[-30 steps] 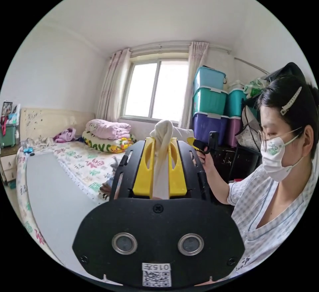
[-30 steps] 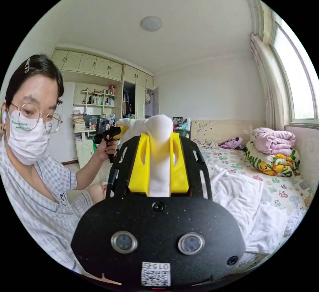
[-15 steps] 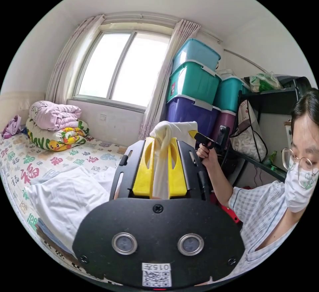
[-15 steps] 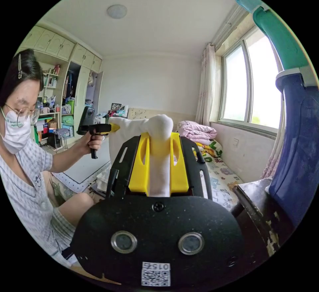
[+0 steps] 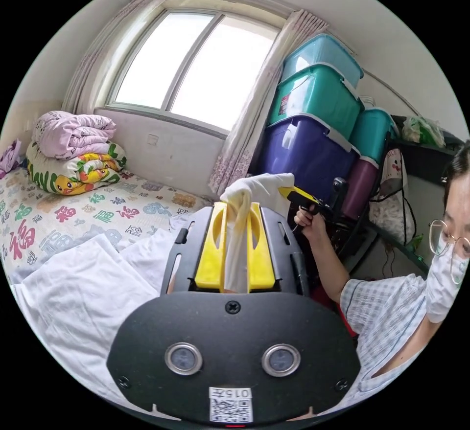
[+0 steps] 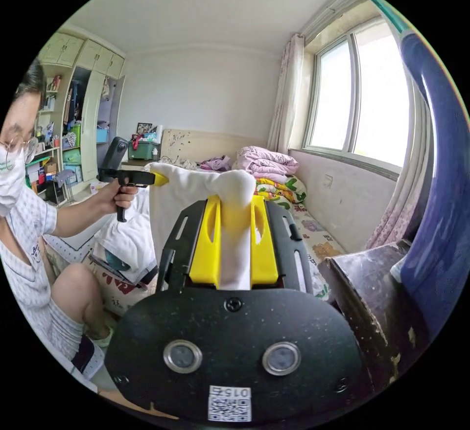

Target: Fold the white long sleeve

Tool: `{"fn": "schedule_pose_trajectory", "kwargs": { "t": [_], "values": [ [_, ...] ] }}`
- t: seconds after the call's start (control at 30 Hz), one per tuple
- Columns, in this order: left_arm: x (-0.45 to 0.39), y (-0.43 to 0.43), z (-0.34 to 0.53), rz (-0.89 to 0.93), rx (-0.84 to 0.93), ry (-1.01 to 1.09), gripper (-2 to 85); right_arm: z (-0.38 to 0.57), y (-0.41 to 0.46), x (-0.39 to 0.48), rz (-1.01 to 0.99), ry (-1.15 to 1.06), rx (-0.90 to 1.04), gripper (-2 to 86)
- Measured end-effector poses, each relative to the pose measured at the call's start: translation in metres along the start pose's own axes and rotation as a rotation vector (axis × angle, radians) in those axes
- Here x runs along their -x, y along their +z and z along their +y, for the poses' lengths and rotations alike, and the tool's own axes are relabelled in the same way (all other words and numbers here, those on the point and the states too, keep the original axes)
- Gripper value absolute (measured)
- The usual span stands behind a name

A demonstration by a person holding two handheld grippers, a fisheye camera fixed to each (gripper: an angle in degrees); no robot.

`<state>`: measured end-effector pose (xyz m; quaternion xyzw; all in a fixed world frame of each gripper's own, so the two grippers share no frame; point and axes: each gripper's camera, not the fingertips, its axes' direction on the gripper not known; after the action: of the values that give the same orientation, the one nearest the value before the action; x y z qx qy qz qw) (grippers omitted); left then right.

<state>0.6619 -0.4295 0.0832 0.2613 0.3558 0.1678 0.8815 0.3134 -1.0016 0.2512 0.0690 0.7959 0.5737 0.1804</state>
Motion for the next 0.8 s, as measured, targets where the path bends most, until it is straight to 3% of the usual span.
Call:
{"fn": "schedule_pose_trajectory", "kwargs": {
  "t": [0.1,0.2,0.3,0.43,0.53,0.7,0.8],
  "values": [
    [0.057,0.048,-0.005,-0.208,0.045,-0.050,7.3,-0.015,0.074,-0.014,0.033,0.067,0.092,9.6],
    [0.116,0.082,-0.001,-0.449,0.086,-0.235,8.0,-0.017,0.214,-0.042,0.238,0.249,0.387,9.8],
    [0.106,0.057,0.006,-0.370,-0.009,-0.202,9.1,-0.013,0.233,-0.028,0.276,0.273,0.405,8.5],
    [0.044,-0.020,0.032,-0.396,-0.022,0.063,9.0,0.003,0.180,0.042,0.015,0.134,0.191,8.5],
    [0.019,-0.088,0.077,-0.433,-0.022,0.099,8.9,0.023,0.135,0.096,-0.157,0.055,0.119,8.5],
    [0.019,-0.175,0.171,-0.665,-0.032,-0.060,8.6,0.049,0.079,0.177,-0.428,-0.047,0.024,8.4],
    [0.036,-0.216,0.225,-0.691,-0.029,-0.248,8.7,0.061,0.064,0.255,-0.620,-0.202,0.034,8.6]
  ]
}}
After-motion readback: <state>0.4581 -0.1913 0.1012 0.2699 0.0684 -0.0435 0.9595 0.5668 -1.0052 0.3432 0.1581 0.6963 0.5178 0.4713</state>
